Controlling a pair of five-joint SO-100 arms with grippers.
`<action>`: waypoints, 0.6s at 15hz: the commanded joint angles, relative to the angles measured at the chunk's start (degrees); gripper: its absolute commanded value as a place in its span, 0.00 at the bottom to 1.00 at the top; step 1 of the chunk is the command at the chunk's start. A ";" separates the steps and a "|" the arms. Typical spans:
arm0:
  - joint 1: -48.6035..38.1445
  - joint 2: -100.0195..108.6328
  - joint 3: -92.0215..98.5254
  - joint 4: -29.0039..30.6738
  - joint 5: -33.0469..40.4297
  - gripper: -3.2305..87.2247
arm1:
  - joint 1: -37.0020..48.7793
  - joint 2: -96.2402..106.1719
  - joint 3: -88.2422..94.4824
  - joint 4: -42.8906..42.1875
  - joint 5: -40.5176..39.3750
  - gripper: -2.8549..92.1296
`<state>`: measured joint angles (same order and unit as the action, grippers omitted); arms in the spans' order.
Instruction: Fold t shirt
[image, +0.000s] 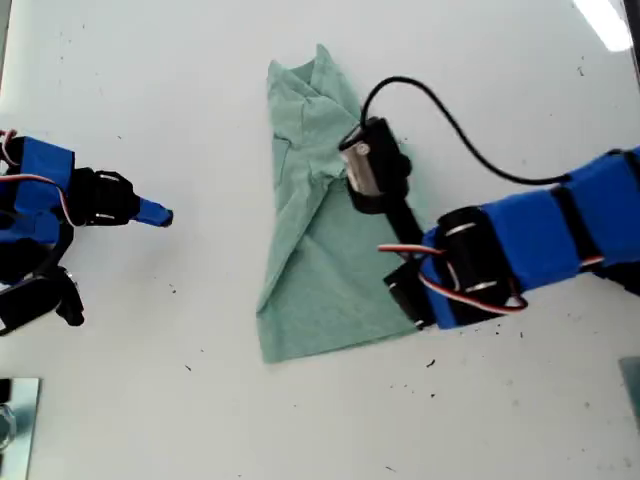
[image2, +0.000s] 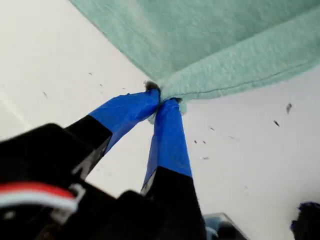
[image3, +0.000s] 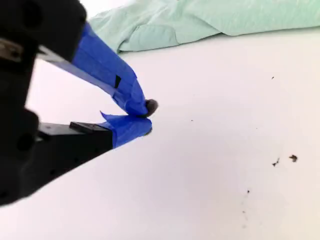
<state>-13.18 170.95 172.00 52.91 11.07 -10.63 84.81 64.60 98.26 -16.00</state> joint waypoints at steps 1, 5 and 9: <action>-0.09 0.62 -2.02 -0.62 -0.35 0.03 | -1.58 -5.01 -6.33 -8.09 -0.88 0.03; -0.09 0.62 -2.02 -0.62 -0.26 0.03 | -3.78 -8.00 -1.67 -14.24 0.62 0.24; 0.09 0.70 -2.02 -0.62 -0.26 0.03 | -1.41 9.05 -2.72 0.35 -3.69 0.31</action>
<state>-13.18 171.12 172.00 52.91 11.07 -13.45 83.76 63.81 93.87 -17.84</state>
